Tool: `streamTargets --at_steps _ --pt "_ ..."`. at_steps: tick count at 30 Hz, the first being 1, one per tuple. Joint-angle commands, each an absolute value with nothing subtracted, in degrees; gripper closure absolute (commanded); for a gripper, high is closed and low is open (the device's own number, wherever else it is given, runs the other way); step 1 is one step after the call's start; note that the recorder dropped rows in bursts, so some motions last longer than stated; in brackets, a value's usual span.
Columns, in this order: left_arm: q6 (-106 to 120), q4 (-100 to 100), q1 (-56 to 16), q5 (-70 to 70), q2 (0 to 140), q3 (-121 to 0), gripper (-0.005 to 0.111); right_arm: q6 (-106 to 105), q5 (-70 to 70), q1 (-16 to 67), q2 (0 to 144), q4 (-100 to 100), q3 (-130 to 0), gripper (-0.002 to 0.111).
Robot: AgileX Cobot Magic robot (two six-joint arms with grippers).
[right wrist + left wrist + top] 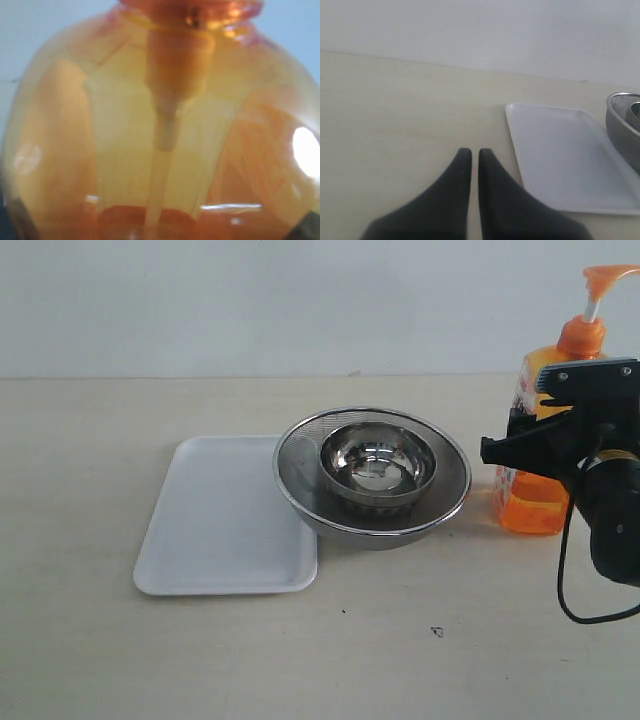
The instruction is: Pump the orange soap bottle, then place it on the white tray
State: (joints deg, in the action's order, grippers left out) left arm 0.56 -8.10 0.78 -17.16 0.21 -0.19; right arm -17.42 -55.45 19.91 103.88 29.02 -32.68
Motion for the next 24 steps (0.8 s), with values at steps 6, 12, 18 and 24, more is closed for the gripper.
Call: streamTargets --at_steps 6,12,18,24 --pt "0.7 -8.1 1.0 -17.0 0.0 0.0 0.102 -18.0 -55.8 19.8 103.9 29.2 -32.9 0.107" --pt "0.7 -8.1 1.0 -17.0 0.0 0.0 0.102 -21.6 -55.2 19.8 103.9 29.0 -32.9 0.107" --pt "0.7 -8.1 1.0 -17.0 0.0 0.0 0.102 -34.0 -52.7 19.9 103.9 26.7 -32.9 0.107" --pt "0.7 -8.1 1.0 -17.0 0.0 0.0 0.102 -34.2 -52.1 19.9 103.9 26.4 -32.9 0.107"
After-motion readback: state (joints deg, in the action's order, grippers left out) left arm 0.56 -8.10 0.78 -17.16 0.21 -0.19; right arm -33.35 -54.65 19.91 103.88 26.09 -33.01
